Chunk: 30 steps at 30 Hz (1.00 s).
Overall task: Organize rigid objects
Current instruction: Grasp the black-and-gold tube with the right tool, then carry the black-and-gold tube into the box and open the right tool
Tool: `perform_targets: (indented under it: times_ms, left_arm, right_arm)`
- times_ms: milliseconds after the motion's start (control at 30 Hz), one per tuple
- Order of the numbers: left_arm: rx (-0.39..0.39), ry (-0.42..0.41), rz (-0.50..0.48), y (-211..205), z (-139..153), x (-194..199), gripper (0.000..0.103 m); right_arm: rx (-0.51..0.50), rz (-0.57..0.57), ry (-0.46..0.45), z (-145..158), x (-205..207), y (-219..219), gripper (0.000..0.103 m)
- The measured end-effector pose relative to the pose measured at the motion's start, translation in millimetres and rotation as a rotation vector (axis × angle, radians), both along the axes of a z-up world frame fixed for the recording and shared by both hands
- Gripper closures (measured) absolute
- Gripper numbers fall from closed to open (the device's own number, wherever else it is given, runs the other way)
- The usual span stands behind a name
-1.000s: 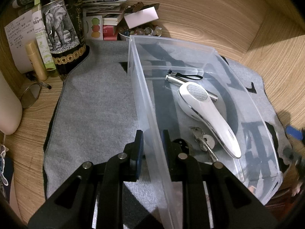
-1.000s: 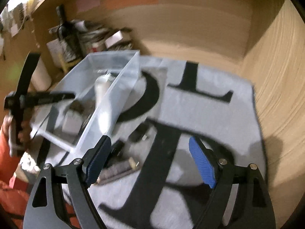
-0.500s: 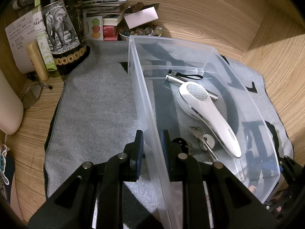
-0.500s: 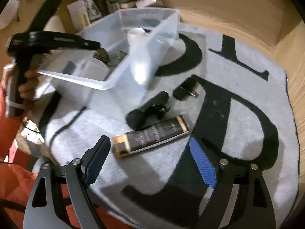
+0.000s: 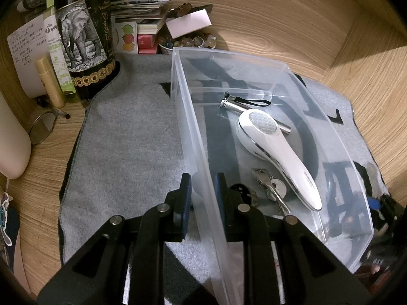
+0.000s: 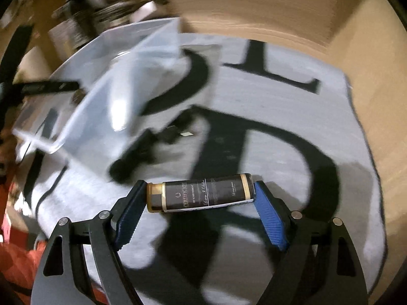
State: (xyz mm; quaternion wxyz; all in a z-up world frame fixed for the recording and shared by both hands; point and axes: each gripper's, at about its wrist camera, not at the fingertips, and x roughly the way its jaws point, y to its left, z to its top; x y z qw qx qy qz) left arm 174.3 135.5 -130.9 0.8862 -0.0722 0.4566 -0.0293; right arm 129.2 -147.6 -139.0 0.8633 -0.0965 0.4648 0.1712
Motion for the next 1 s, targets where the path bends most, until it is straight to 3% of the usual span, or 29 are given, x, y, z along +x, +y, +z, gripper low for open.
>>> perform_targets:
  times_ms: [167, 367, 700, 1000]
  left_arm:
    - [-0.002, -0.001, 0.0, 0, 0, 0, 0.084]
    - [-0.002, -0.001, 0.0, 0, 0, -1, 0.084]
    - [-0.003, -0.001, 0.001, 0, 0, -1, 0.084]
    - [-0.003, -0.001, 0.0, -1, 0, -1, 0.084]
  right_arm:
    - [0.028, -0.112, -0.046, 19, 11, -23, 0.022]
    - [0.054, -0.128, -0.153, 55, 18, -21, 0.022]
    - [0.152, -0.032, -0.286, 99, 37, 22, 0.022]
    - [0.188, 0.093, -0.275, 101, 54, 76, 0.022]
